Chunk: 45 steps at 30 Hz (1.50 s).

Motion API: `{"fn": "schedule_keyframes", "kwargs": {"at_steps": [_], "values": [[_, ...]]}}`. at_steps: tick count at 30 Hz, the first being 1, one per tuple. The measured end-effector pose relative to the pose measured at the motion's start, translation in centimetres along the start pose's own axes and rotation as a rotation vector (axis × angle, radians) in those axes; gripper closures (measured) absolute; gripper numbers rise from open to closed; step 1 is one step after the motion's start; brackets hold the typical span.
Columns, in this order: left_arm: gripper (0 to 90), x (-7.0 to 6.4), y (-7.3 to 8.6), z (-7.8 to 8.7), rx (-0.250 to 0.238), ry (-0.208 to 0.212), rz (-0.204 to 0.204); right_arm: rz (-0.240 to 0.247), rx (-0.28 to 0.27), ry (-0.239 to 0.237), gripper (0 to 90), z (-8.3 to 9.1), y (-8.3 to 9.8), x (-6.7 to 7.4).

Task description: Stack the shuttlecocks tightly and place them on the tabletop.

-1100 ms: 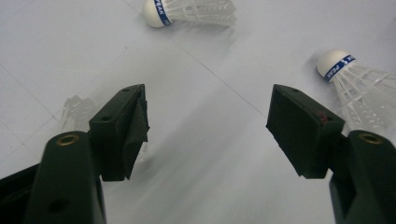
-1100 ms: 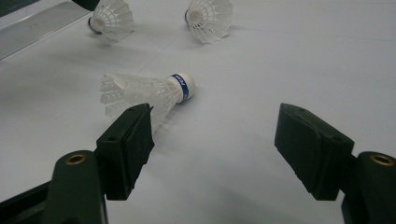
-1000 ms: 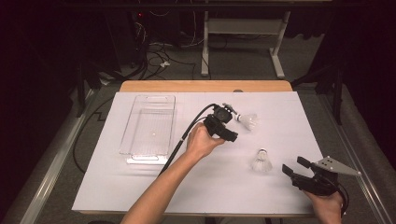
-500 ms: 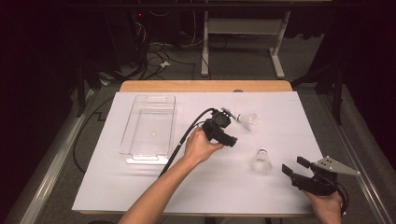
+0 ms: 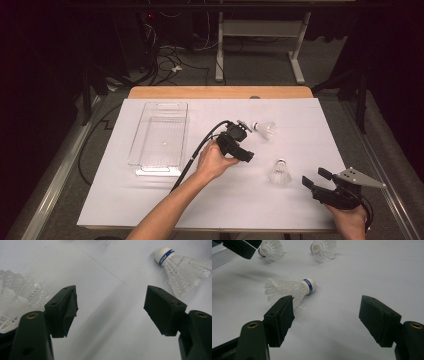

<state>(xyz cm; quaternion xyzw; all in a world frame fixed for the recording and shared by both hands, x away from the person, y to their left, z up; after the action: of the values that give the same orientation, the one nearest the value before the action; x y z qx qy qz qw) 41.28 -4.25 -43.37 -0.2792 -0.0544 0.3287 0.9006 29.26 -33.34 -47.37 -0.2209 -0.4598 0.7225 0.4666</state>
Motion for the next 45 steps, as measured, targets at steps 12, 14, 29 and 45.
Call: {"fn": "schedule_keyframes", "kwargs": {"at_steps": [12, 14, 29, 45], "values": [[27.1, -0.4, 0.8, 0.3, -0.01, -0.001, -0.002, 0.001, 0.002, 0.001, 28.4, 0.0, 0.0, 0.0], [27.1, -0.5, 0.9, 0.3, -0.01, 0.001, -0.001, 0.002, 0.001, 0.001, 28.5, 0.0, 0.0, 0.0], [24.8, -0.6, 1.9, 0.6, -0.008, 0.009, 0.0, 0.0, -0.001, 0.003, 28.4, 0.0, 0.0, 0.0], [27.3, -0.9, 3.0, 0.9, -0.008, -0.005, 0.002, 0.0, -0.002, 0.004, 28.5, 0.0, 0.0, 0.0]]}}
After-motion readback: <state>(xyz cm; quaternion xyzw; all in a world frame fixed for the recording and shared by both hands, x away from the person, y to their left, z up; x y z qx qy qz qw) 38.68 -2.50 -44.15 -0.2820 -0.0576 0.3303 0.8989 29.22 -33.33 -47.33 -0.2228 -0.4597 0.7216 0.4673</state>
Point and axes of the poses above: each handheld gripper's, and its own axes: z roughly backward along the jaws, y roughly out of its underside, x roughly to its left, the point moved 3 cm from there along -z, roughly forward along the jaws, and after that the axes turned 2 degrees about -y, right-handed, at the moved point
